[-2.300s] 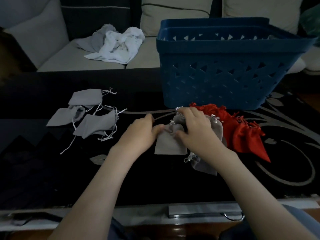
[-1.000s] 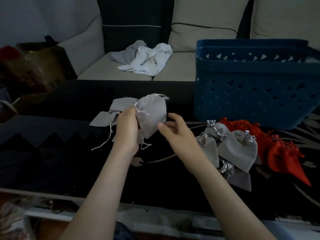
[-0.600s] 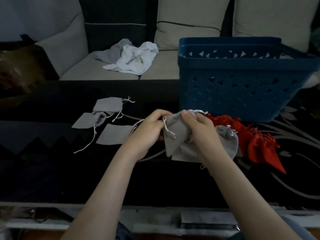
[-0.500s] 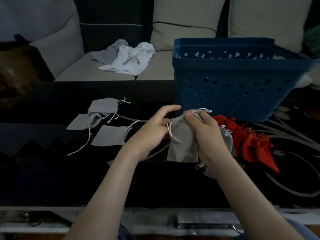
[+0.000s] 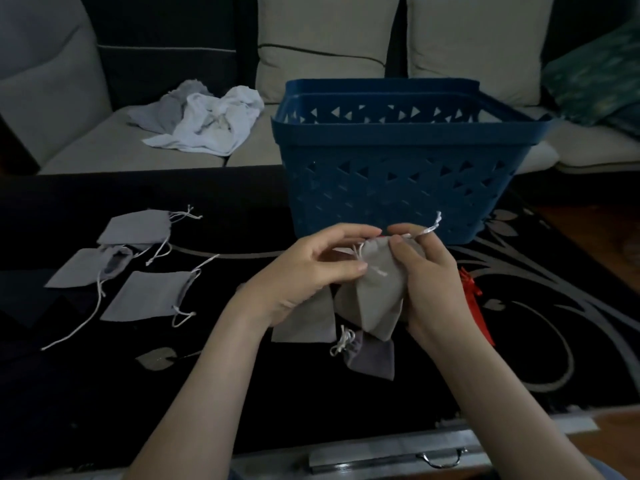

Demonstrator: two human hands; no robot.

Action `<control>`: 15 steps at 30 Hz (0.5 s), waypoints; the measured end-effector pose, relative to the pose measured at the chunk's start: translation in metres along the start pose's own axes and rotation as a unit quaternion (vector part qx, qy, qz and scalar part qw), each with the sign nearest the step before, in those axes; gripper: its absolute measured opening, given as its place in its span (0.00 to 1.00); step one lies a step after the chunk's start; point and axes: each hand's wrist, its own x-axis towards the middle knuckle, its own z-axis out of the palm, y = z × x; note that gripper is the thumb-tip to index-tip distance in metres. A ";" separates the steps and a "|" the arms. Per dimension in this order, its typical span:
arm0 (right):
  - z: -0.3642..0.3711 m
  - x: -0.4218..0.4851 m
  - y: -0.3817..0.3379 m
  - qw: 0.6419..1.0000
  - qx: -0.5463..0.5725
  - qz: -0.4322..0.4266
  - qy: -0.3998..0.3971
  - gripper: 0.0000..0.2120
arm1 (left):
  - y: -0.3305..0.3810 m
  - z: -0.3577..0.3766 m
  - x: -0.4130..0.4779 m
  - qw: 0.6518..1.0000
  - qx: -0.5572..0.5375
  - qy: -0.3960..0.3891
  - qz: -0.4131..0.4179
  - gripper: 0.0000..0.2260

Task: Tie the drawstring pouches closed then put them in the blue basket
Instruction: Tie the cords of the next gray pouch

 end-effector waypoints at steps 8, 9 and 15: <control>-0.001 0.006 0.005 1.000 0.005 0.013 -0.008 0.04 | -0.017 0.000 0.005 0.996 0.076 0.037 0.011 0.20; -0.001 0.006 0.004 1.000 0.005 0.013 -0.006 0.04 | -0.018 -0.002 0.006 0.996 0.072 0.055 0.000 0.20; -0.001 0.004 0.005 0.998 -0.055 -0.007 -0.004 0.05 | -0.021 -0.005 0.001 0.977 0.172 0.097 -0.081 0.11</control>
